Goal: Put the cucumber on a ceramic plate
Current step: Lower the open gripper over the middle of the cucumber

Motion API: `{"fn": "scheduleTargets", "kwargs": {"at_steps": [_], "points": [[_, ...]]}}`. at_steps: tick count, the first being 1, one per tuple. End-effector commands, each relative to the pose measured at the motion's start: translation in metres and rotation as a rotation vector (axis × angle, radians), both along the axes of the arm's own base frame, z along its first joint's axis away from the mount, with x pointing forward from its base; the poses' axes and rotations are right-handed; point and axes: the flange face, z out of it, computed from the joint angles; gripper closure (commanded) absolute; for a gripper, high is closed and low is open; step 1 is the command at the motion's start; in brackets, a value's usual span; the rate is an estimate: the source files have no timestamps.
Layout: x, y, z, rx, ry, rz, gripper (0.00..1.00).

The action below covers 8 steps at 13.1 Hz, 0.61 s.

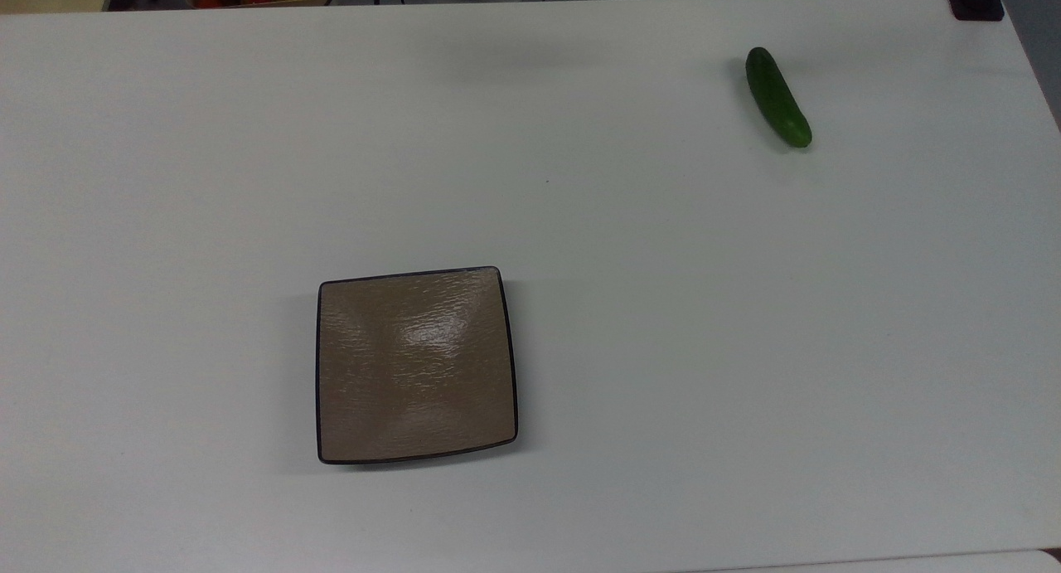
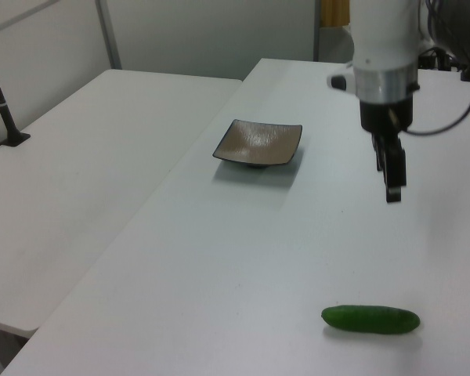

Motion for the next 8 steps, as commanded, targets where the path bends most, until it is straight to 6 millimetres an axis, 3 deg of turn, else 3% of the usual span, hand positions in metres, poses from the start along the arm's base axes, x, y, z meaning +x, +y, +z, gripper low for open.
{"fn": "scheduleTargets", "kwargs": {"at_steps": [1,5,8], "points": [[0.001,0.035,-0.046,-0.015,0.004,-0.046,0.0],[0.008,0.056,-0.103,-0.021,0.014,-0.04,0.0],[0.011,0.064,-0.133,0.018,0.031,-0.075,0.02]]}}
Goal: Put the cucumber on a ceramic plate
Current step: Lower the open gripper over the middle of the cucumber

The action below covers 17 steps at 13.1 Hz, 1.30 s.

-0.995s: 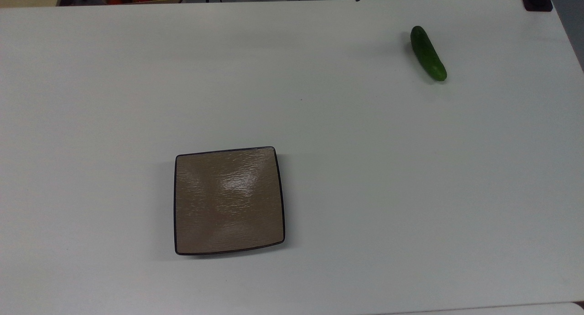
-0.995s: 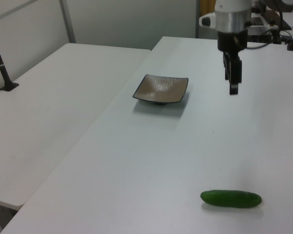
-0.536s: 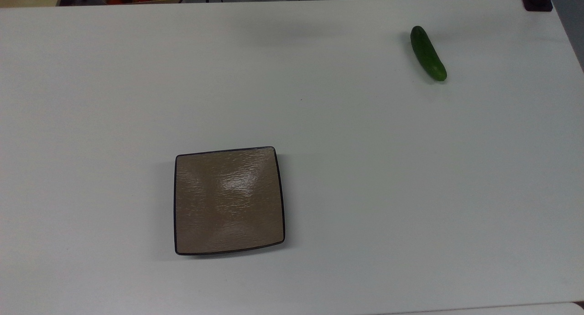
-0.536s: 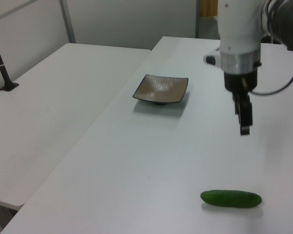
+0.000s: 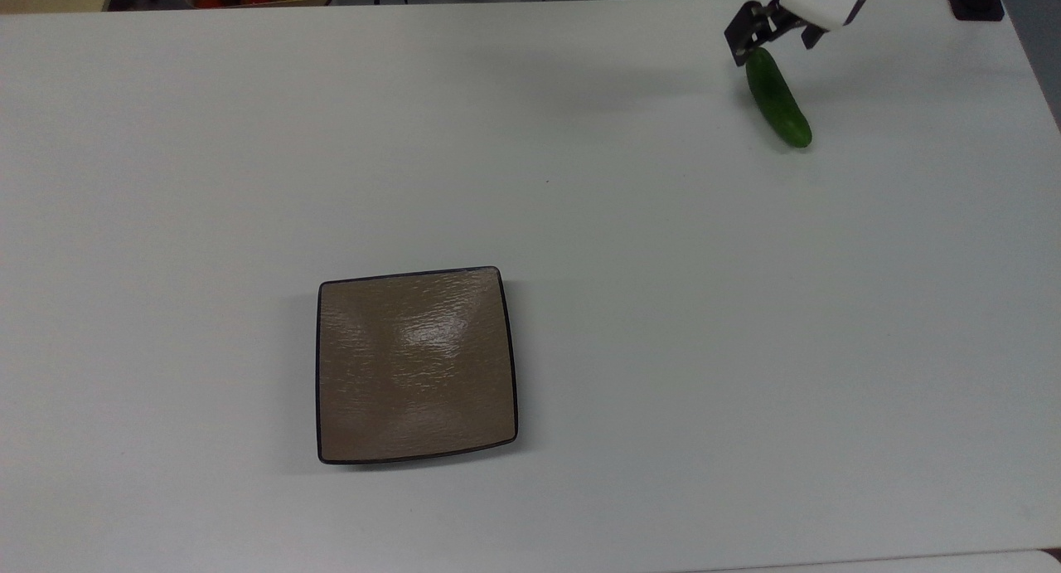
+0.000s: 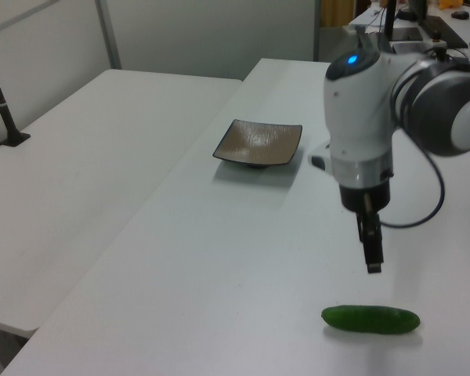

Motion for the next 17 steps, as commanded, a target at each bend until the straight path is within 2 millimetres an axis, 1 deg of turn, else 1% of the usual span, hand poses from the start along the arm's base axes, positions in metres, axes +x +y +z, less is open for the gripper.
{"fn": "scheduleTargets", "kwargs": {"at_steps": [1,2,3,4,7,8,11,12,13,14,15,16,17], "points": [[0.003,0.01,-0.035,0.059,-0.011,-0.069,0.02],[0.002,0.012,-0.044,0.064,-0.018,-0.076,0.02],[-0.006,0.022,-0.055,0.069,-0.026,-0.072,0.02],[-0.011,0.028,-0.065,0.064,-0.024,-0.067,0.02],[-0.022,0.038,-0.086,0.044,-0.008,-0.056,0.02],[-0.023,0.038,-0.095,0.033,0.002,-0.054,0.02],[-0.028,0.038,-0.103,0.011,0.017,-0.043,0.03],[-0.03,0.037,-0.107,0.006,0.021,-0.042,0.06],[-0.029,0.036,-0.107,0.007,0.021,-0.04,0.17],[-0.028,0.036,-0.107,0.009,0.019,-0.037,0.36],[-0.03,0.036,-0.108,0.001,0.026,-0.033,0.61],[-0.03,0.036,-0.107,0.001,0.026,-0.034,0.79],[-0.03,0.036,-0.106,0.0,0.027,-0.034,0.8]]}}
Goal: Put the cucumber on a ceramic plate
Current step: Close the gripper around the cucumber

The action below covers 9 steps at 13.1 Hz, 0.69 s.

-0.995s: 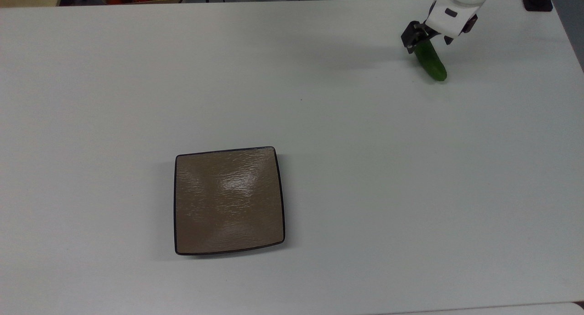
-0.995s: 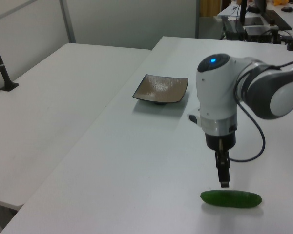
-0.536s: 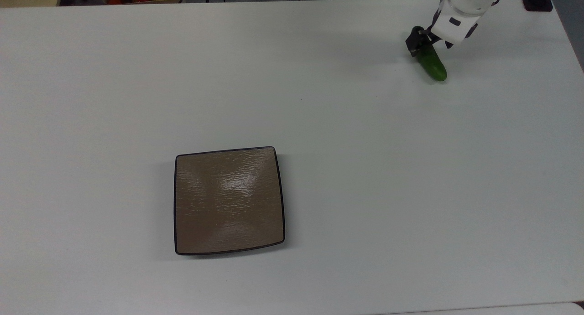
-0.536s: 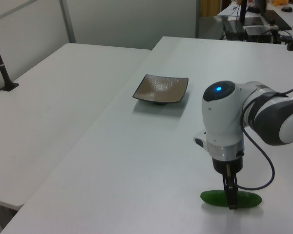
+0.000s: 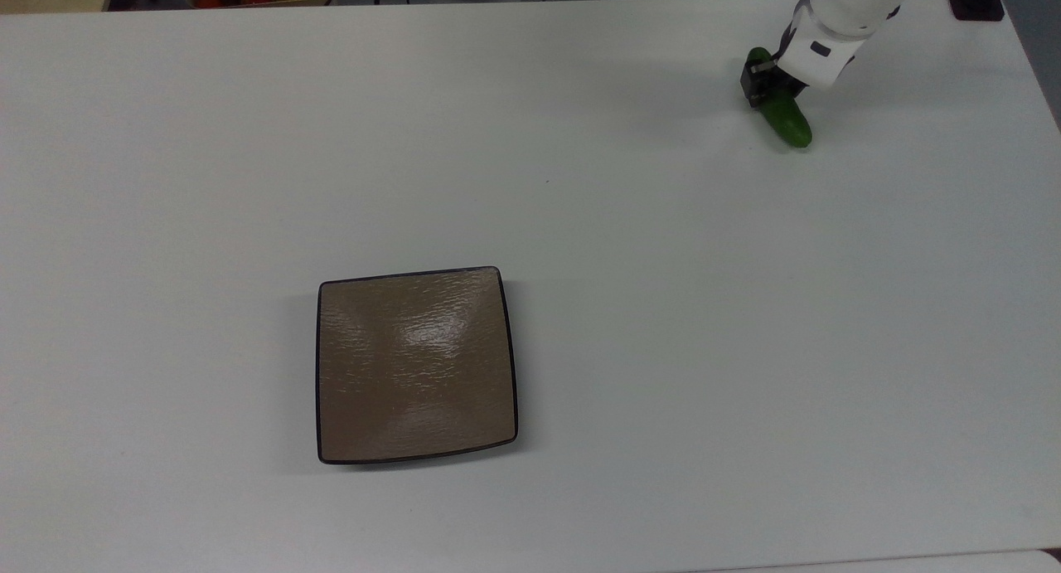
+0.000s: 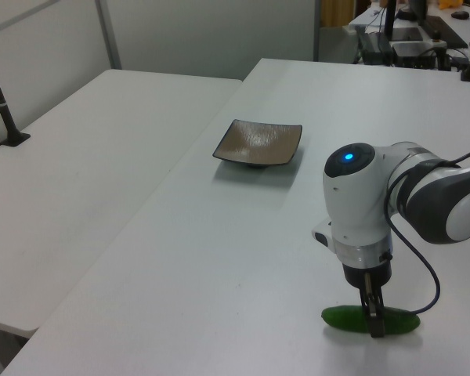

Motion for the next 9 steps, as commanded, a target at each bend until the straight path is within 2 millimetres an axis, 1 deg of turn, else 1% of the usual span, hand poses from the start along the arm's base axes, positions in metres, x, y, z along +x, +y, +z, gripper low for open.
{"fn": "scheduleTargets", "kwargs": {"at_steps": [1,3,4,7,8,9], "points": [[-0.004,-0.003,0.004,-0.004,0.007,-0.008,0.8],[-0.001,-0.01,0.02,-0.011,0.017,-0.014,0.8],[0.001,-0.015,0.043,0.006,0.001,-0.018,0.8],[0.015,-0.035,0.09,0.024,-0.012,-0.051,0.8],[0.021,-0.046,0.105,0.026,-0.017,-0.065,0.8],[0.028,-0.062,0.132,0.043,-0.036,-0.08,0.8]]}}
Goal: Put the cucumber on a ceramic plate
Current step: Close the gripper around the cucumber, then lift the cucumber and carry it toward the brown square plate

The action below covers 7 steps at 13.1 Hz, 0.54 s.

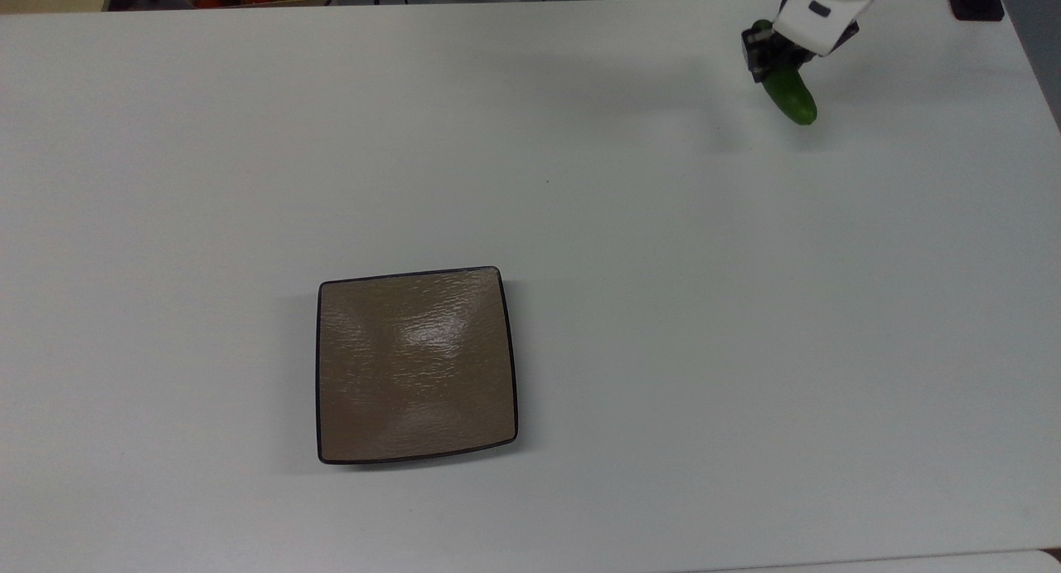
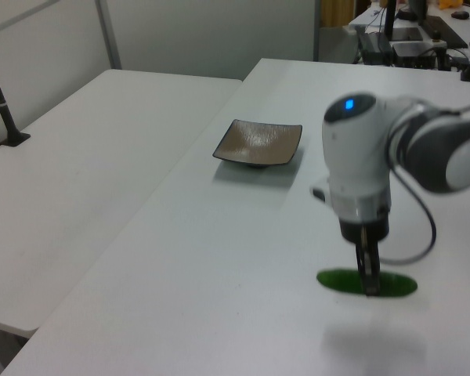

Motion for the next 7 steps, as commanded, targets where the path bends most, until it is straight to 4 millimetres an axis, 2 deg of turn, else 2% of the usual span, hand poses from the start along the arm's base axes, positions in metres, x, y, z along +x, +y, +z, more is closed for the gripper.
{"fn": "scheduleTargets", "kwargs": {"at_steps": [1,2,3,4,5,7], "points": [[0.015,-0.052,0.078,0.035,-0.025,-0.034,0.8],[0.02,-0.067,0.094,0.043,-0.031,-0.037,0.8],[0.027,-0.093,0.119,0.058,-0.044,-0.042,0.8],[0.031,-0.109,0.131,0.063,-0.047,-0.044,0.79],[0.039,-0.136,0.146,0.067,-0.05,-0.061,0.79],[0.048,-0.169,0.162,0.081,-0.053,-0.071,0.79]]}}
